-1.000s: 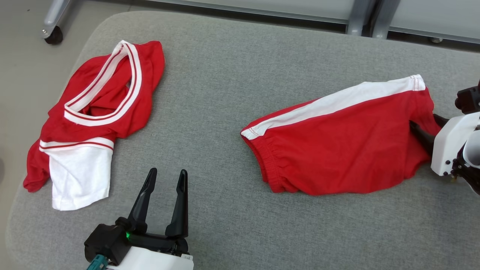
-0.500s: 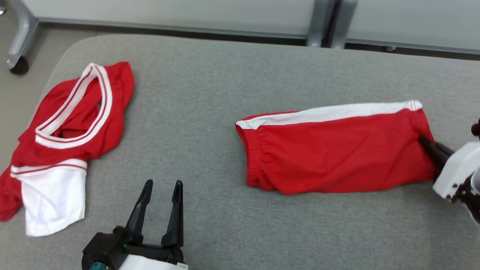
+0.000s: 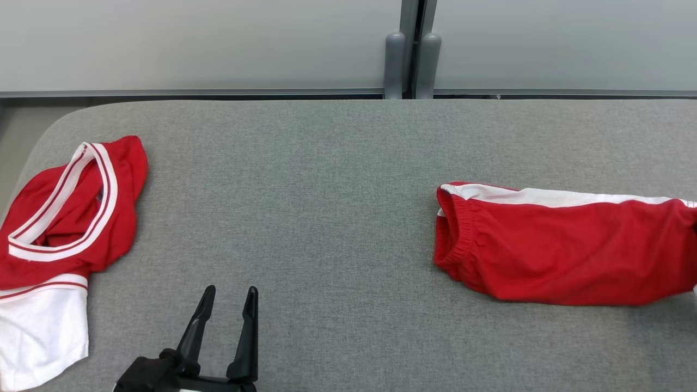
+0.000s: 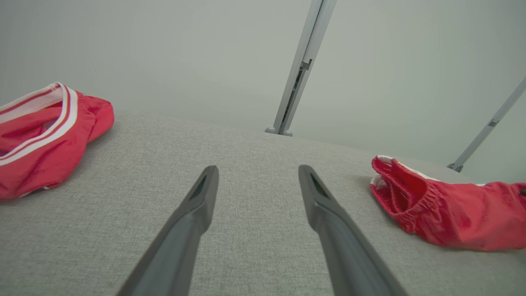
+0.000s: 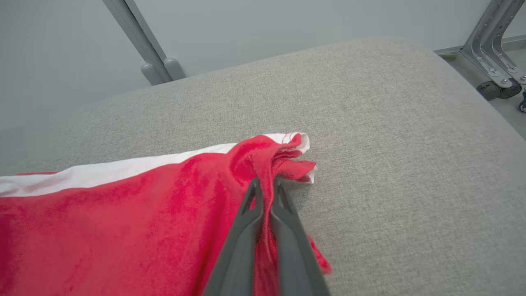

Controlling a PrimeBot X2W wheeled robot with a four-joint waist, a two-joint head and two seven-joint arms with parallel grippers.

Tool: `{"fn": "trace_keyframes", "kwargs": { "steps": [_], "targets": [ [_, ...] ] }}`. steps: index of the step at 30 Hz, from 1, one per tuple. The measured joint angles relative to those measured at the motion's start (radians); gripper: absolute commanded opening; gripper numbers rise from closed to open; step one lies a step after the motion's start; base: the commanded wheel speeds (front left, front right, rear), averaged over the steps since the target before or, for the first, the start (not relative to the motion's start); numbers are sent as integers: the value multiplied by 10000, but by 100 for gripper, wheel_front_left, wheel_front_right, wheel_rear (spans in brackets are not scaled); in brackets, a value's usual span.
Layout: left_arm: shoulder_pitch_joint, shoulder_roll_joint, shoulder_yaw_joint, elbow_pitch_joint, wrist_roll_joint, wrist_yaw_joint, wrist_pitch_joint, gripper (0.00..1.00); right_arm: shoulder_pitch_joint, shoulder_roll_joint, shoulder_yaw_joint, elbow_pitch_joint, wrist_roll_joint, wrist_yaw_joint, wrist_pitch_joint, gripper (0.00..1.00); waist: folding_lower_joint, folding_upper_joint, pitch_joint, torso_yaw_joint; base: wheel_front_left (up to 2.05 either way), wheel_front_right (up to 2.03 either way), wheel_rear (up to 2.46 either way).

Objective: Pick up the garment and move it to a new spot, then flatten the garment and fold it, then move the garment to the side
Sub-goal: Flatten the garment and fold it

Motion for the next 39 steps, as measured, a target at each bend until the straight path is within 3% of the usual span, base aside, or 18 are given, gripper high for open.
{"fn": "trace_keyframes", "kwargs": {
  "steps": [6,10,13,14,17,21,22,23,24,28,32,36,39],
  "targets": [
    [145,4,-59,13,-31,38,0,100,-54,-58,21,-2268,-378,-4,-65,0,0,-1,-58,162,0,0,0],
    [204,2,-48,15,-84,81,0,100,20,414,407,-3954,-836,-4,562,0,0,-1,-107,223,0,0,0],
    [203,0,-94,13,-96,98,0,100,64,1287,807,-4489,-1220,-4,1158,0,1,-1,-102,276,0,0,0],
    [156,0,-230,46,-98,125,0,100,26,2654,966,-4178,-1814,-6,1400,0,1,-1,-49,400,0,0,0],
    [124,0,-339,230,-113,121,0,100,-165,3981,874,-3239,-2577,-4,1501,0,0,-1,-9,740,0,0,0],
    [126,2,-353,253,-198,169,0,100,-170,4322,729,-2742,-2920,-6,1513,0,0,-1,-26,919,0,0,0],
    [127,-2,-349,259,-198,169,0,100,-170,4370,708,-2681,-3005,-6,1515,18,0,-1,-33,937,0,0,0],
    [128,0,-343,263,-201,184,0,100,-170,4380,729,-2633,-3152,-6,1515,49,0,-1,-42,943,0,0,0],
    [128,0,-337,268,-215,219,0,100,-168,4374,763,-2627,-3281,-4,1505,100,0,-1,-52,938,0,0,0],
    [156,0,-247,303,-270,251,0,100,-99,4220,1007,-2911,-3710,-4,1244,100,1,-1,-170,839,0,0,0],
    [291,0,23,355,-288,251,0,100,564,3394,1285,-4130,-4395,-4,276,100,0,-1,-531,617,0,0,0],
    [534,-2,311,314,-343,291,0,100,1637,2612,539,-4773,-5453,-4,-980,100,0,-1,-1008,400,0,0,0],
    [733,-2,545,242,-362,336,0,100,2661,2456,-403,-4943,-6138,-4,-2069,100,0,-1,-1391,228,0,0,0]
  ]
}}
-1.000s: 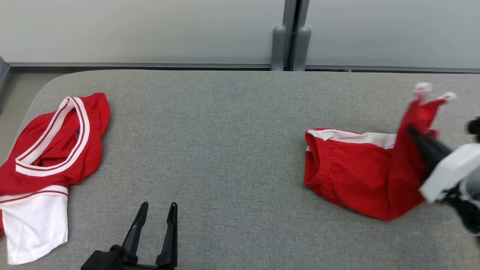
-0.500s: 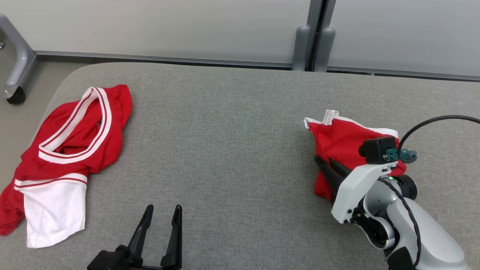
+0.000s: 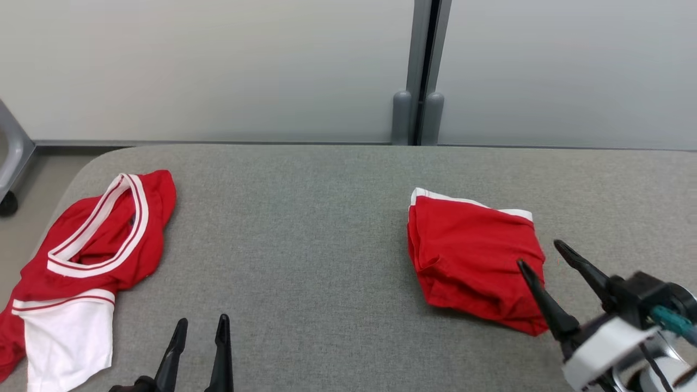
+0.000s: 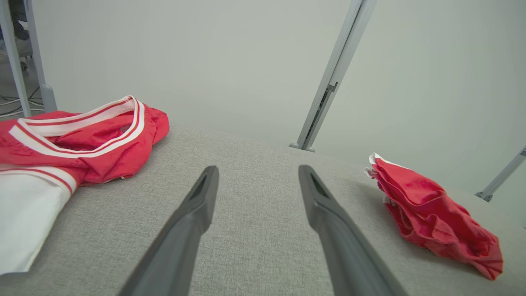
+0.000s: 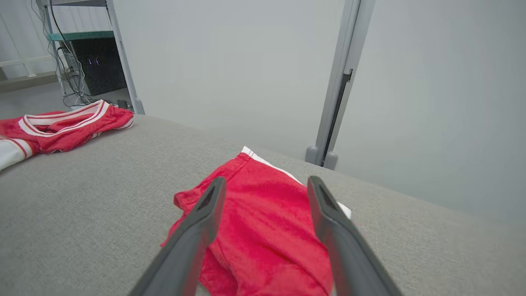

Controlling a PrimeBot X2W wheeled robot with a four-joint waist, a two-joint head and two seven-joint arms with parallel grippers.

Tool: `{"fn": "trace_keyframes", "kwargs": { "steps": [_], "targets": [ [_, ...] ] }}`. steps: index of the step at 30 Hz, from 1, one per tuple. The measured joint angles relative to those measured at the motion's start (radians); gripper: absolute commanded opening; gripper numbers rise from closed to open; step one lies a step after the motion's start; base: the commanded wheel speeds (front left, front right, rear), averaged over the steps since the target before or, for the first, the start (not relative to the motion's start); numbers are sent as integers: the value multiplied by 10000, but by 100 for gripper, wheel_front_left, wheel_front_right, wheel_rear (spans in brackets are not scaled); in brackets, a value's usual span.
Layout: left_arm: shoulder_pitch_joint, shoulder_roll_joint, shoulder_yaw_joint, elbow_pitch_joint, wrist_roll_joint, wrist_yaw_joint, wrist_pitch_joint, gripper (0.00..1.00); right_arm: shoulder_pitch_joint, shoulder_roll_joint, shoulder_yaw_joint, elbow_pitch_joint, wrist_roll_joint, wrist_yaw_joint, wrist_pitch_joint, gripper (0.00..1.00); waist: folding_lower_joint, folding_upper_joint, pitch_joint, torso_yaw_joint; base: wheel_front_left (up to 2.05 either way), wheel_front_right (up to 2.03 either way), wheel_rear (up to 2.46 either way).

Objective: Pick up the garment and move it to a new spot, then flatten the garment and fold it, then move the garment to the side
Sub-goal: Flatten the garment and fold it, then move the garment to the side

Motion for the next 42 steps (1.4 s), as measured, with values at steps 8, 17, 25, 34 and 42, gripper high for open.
{"fn": "trace_keyframes", "kwargs": {
  "steps": [8,17,25,34,42],
  "targets": [
    [192,10,746,-201,21,-6,0,100,1951,731,-2771,128,-1662,8,-853,100,0,0,-517,-427,0,0,0],
    [424,2,1099,-150,345,-25,0,100,3107,1870,-4550,-178,-2355,10,-869,100,0,0,-661,-529,0,0,0],
    [508,2,1097,-144,370,-35,0,100,3147,2232,-4755,-366,-2552,10,-871,100,0,0,-629,-572,0,0,0],
    [504,2,1039,-142,378,-36,0,100,2562,2431,-4429,25,-2023,10,-878,100,0,0,-531,-534,0,0,0],
    [319,4,867,-69,621,-180,2,100,144,2313,-3007,2171,324,8,754,100,0,0,-225,-408,0,0,0]
  ]
}}
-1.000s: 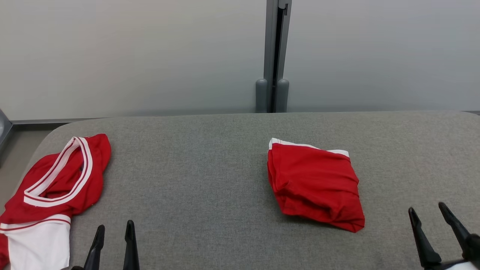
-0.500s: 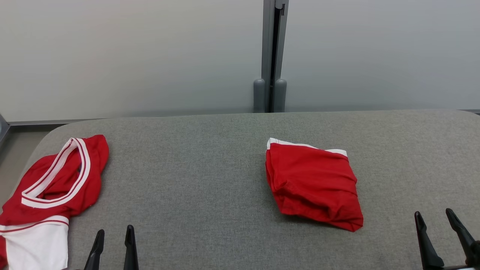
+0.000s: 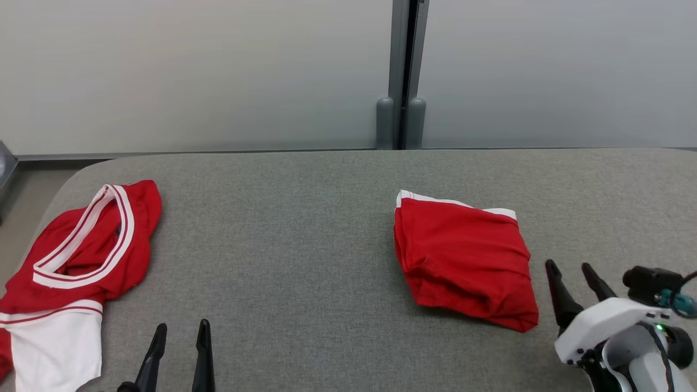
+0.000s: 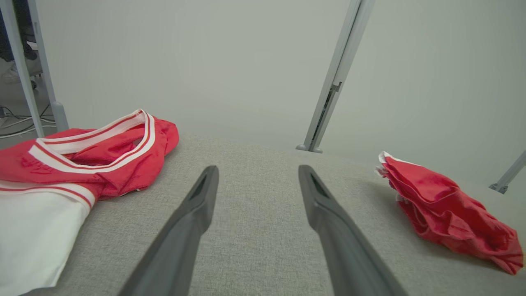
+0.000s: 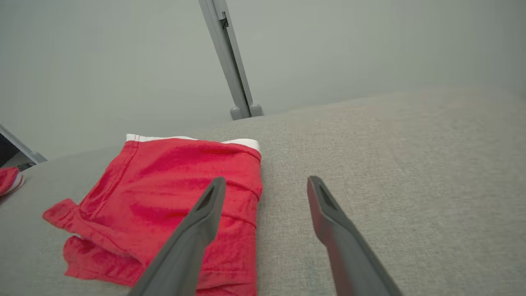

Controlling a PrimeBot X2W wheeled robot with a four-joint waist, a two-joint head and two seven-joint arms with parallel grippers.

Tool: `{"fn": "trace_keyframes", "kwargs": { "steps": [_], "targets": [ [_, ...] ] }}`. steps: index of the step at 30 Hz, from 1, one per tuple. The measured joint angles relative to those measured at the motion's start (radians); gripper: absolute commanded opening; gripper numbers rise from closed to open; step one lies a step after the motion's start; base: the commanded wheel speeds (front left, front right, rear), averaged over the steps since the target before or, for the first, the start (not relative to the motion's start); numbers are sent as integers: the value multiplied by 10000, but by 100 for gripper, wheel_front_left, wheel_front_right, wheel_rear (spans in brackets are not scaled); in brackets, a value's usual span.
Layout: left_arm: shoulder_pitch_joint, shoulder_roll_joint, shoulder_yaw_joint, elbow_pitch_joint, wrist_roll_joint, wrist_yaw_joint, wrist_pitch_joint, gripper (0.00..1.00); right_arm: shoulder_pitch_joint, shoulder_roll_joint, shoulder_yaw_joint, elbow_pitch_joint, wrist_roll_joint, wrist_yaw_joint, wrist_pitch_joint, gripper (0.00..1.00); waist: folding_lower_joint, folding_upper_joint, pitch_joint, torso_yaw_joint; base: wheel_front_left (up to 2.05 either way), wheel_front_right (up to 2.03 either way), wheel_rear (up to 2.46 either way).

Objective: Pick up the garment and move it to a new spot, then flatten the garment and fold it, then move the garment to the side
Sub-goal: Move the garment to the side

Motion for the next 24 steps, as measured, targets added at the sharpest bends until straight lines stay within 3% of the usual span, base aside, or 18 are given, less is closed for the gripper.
{"fn": "trace_keyframes", "kwargs": {
  "steps": [5,17,18,19,24],
  "targets": [
    [-220,0,-203,92,94,-79,-2,100,-1161,-336,817,1049,1317,0,1954,100,0,0,262,257,0,0,0],
    [-755,-6,-604,111,90,-84,-2,100,-2636,-696,1409,2899,2709,-2,3114,100,0,0,1121,1015,0,0,0],
    [-787,-2,-596,86,81,-75,-2,100,-2727,-677,1490,2920,2823,0,3120,31,0,0,1205,1043,0,0,0],
    [-795,-2,-575,63,77,-61,-2,100,-2840,-639,1484,2955,3009,0,3068,0,0,0,1295,1055,0,0,0],
    [-990,0,-523,-77,-13,-17,-2,100,-3320,-913,1931,2909,3453,0,3049,0,0,0,1751,829,0,0,0]
  ]
}}
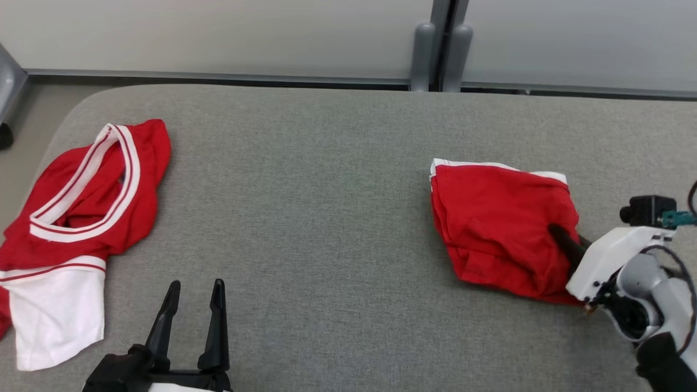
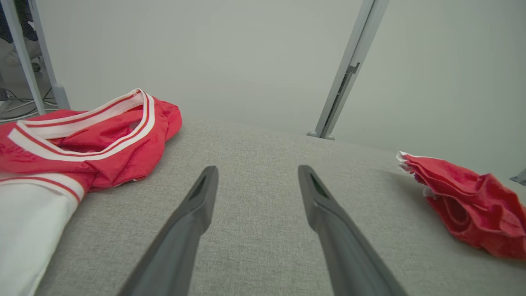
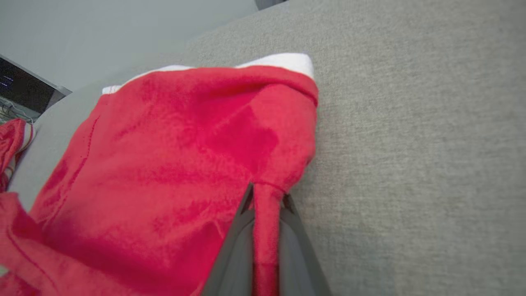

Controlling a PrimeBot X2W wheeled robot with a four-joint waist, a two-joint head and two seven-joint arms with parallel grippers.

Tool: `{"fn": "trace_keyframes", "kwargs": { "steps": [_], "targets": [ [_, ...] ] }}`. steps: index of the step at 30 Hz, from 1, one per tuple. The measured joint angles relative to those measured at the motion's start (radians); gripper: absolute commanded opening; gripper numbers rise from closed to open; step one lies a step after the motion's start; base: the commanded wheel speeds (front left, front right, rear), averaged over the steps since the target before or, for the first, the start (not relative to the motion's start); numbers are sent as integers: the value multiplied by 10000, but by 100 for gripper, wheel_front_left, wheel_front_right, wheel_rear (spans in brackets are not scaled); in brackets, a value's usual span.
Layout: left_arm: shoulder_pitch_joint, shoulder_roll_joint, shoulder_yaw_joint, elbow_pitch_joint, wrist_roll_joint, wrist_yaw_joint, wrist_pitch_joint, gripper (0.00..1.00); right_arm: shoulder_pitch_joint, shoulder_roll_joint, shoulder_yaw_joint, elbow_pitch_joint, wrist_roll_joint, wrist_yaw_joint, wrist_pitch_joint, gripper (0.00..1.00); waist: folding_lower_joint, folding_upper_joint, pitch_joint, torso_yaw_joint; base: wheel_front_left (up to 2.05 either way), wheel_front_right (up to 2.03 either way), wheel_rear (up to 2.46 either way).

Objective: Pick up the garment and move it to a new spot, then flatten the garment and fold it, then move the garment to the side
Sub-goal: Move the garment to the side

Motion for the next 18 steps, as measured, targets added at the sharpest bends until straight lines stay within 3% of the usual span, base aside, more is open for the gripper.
{"fn": "trace_keyframes", "kwargs": {
  "steps": [6,12,18],
  "targets": [
    [-584,-6,-111,-240,86,-56,0,100,-718,-1894,163,-334,-29,2,75,0,0,0,836,-553,0,0,0],
    [-1057,-4,8,-247,412,-238,2,100,-1424,-4042,150,-374,-1055,2,199,0,0,0,1826,-1113,0,0,0],
    [-1348,-4,169,-180,738,-426,0,100,-2381,-5202,-48,431,-2594,4,384,0,0,-1,2709,-1547,0,0,0]
  ]
}}
